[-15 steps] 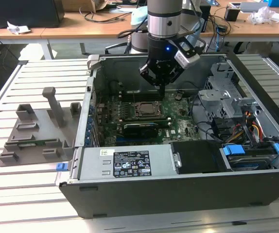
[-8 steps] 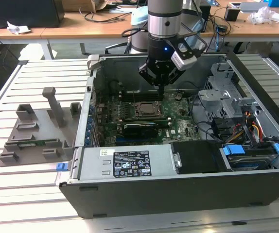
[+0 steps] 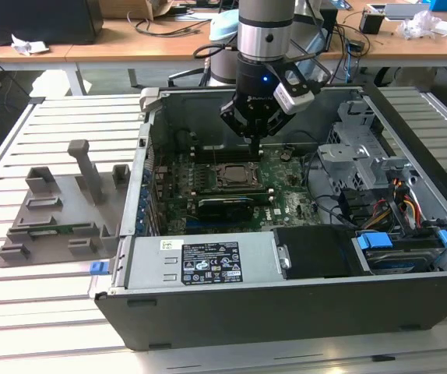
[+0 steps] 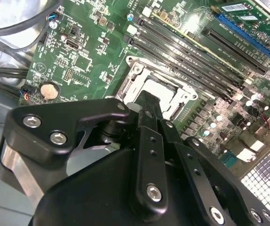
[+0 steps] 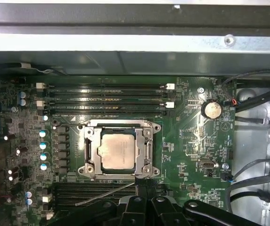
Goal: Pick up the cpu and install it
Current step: 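Install the first cpu locking lever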
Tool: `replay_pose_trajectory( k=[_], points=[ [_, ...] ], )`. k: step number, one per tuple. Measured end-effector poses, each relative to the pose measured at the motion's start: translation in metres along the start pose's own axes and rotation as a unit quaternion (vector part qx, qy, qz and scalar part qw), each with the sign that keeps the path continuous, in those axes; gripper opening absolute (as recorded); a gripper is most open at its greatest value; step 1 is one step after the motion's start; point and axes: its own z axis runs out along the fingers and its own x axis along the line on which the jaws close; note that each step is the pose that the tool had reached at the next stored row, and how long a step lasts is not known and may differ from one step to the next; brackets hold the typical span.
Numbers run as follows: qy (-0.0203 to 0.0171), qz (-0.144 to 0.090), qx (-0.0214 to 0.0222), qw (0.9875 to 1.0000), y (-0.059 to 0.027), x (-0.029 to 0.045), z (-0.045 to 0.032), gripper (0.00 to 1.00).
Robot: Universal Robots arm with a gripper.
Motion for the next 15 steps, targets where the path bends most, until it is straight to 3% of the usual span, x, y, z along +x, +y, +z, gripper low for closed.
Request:
replay_pose_trajectory(
  k=[4, 6, 15],
  points=[
    [-0.0001, 0.0, -0.0001, 1.0, 0.0, 0.0058, 0.0001, 0.11],
    [0.0, 0.0, -0.0006, 1.0, 0.0, 0.0133, 0.0001, 0.11],
    [0.0, 0.0, -0.0007, 1.0, -0.0001, 0.0194, 0.0001, 0.11]
  ],
)
